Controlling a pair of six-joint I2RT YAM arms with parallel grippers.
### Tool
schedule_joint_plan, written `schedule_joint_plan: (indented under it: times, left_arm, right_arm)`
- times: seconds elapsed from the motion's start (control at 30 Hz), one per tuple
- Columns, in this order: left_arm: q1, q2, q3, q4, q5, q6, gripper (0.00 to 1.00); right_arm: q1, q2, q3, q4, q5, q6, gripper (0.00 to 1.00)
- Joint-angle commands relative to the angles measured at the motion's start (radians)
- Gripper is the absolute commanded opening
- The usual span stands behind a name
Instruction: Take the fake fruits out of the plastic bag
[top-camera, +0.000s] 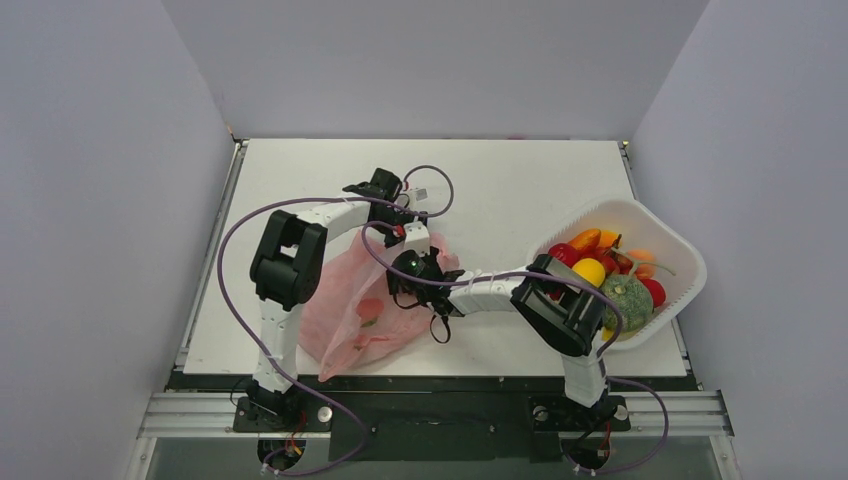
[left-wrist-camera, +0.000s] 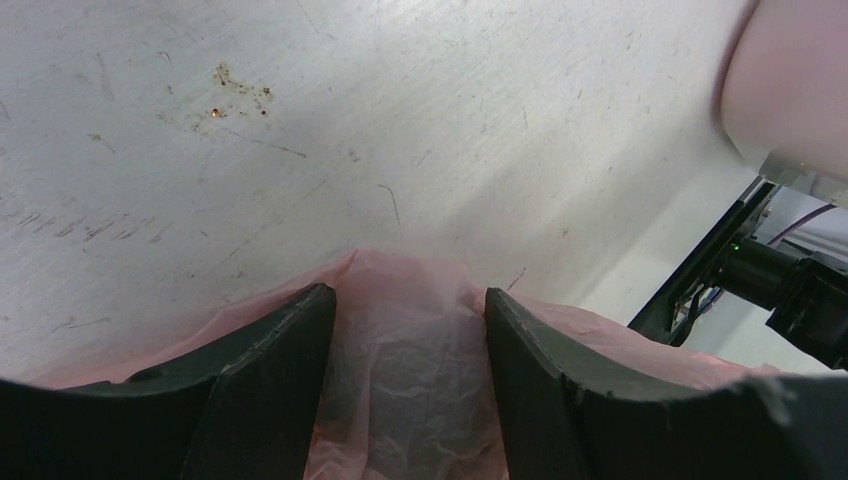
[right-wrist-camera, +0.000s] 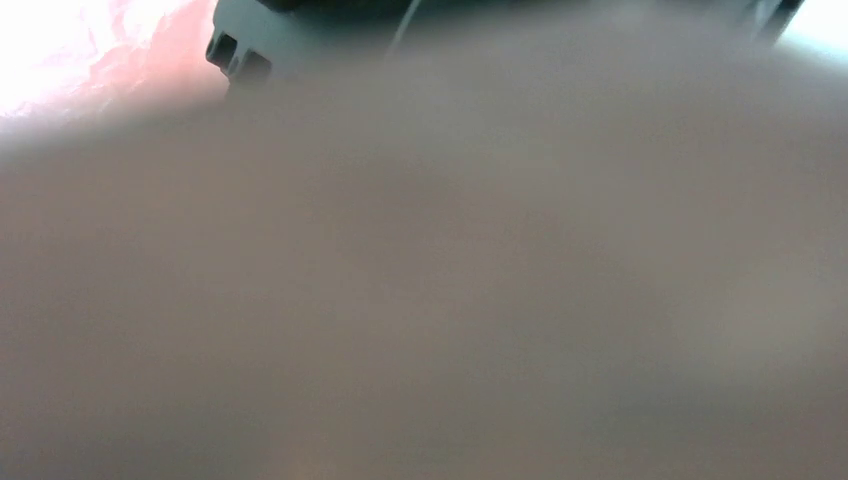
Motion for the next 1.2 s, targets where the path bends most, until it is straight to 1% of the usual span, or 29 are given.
schedule_joint_plan:
  times: [0.0, 0.03, 0.1, 0.13, 0.17, 0.27, 0.3, 0.33, 0.43, 0.5, 0.57, 0.67, 0.73, 0.83, 0.9, 1.03, 1.1, 1.13, 1.17]
  left_arm:
    - [-0.012, 0.024, 0.025, -0.058, 0.006, 0.032, 0.55]
    - [-0.009, 0.022, 0.025, -0.061, 0.003, 0.033, 0.55]
    - [-0.004, 0.014, 0.020, -0.058, -0.005, 0.033, 0.55]
    - [-0.001, 0.012, 0.019, -0.055, -0.010, 0.033, 0.55]
    - [0.000, 0.004, 0.018, -0.055, -0.025, 0.034, 0.55]
    - [0.012, -0.016, 0.016, -0.053, -0.061, 0.039, 0.55]
    - [0.015, -0.034, 0.007, -0.050, -0.080, 0.044, 0.56]
    - [0.021, -0.044, 0.004, -0.046, -0.095, 0.046, 0.56]
    - [0.042, -0.098, -0.005, -0.046, -0.151, 0.053, 0.57]
    - [0.068, -0.136, -0.005, -0.046, -0.172, 0.041, 0.57]
    - [0.104, -0.182, 0.005, -0.062, -0.195, 0.031, 0.58]
    - [0.130, -0.267, 0.040, -0.125, -0.234, 0.023, 0.59]
    - [0.135, -0.322, 0.072, -0.169, -0.265, 0.020, 0.60]
    - [0.134, -0.401, 0.060, -0.206, -0.300, 0.010, 0.61]
    - [0.134, -0.476, 0.010, -0.208, -0.317, -0.002, 0.62]
    - [0.134, -0.681, -0.153, -0.177, -0.332, -0.044, 0.63]
    - [0.135, -0.854, -0.254, -0.148, -0.304, -0.086, 0.64]
    - [0.135, -0.903, -0.316, -0.137, -0.298, -0.128, 0.65]
    - [0.135, -1.000, -0.347, -0.114, -0.288, -0.150, 0.66]
  right_arm:
    - [-0.022, 0.003, 0.041, 0.052, 0.011, -0.018, 0.69]
    - [-0.019, -0.007, 0.037, 0.045, 0.017, -0.021, 0.67]
    - [-0.017, -0.029, 0.032, 0.012, 0.019, -0.023, 0.57]
    - [-0.015, -0.039, 0.026, 0.000, 0.022, -0.025, 0.54]
    - [-0.009, -0.065, 0.023, -0.021, 0.025, -0.032, 0.48]
    - [0.022, -0.126, 0.000, -0.071, 0.038, -0.046, 0.39]
    - [0.028, -0.159, -0.003, -0.104, 0.037, -0.046, 0.35]
    - [0.036, -0.174, -0.007, -0.120, 0.033, -0.045, 0.33]
    - [0.039, -0.238, -0.009, -0.211, -0.034, -0.026, 0.20]
    - [0.030, -0.264, -0.008, -0.258, -0.096, -0.020, 0.15]
    - [0.021, -0.284, -0.011, -0.292, -0.157, -0.010, 0.12]
    - [-0.002, -0.286, -0.019, -0.338, -0.255, 0.013, 0.12]
    - [-0.013, -0.276, -0.022, -0.353, -0.277, 0.019, 0.12]
    - [-0.022, -0.257, 0.000, -0.409, -0.271, 0.016, 0.12]
    - [-0.021, -0.259, 0.010, -0.465, -0.219, 0.010, 0.12]
    - [-0.025, -0.285, 0.031, -0.582, -0.073, -0.033, 0.13]
    - [-0.036, -0.303, 0.043, -0.608, -0.072, -0.060, 0.13]
    - [-0.041, -0.306, 0.048, -0.605, -0.087, -0.069, 0.13]
    - [-0.053, -0.307, 0.063, -0.591, -0.129, -0.084, 0.13]
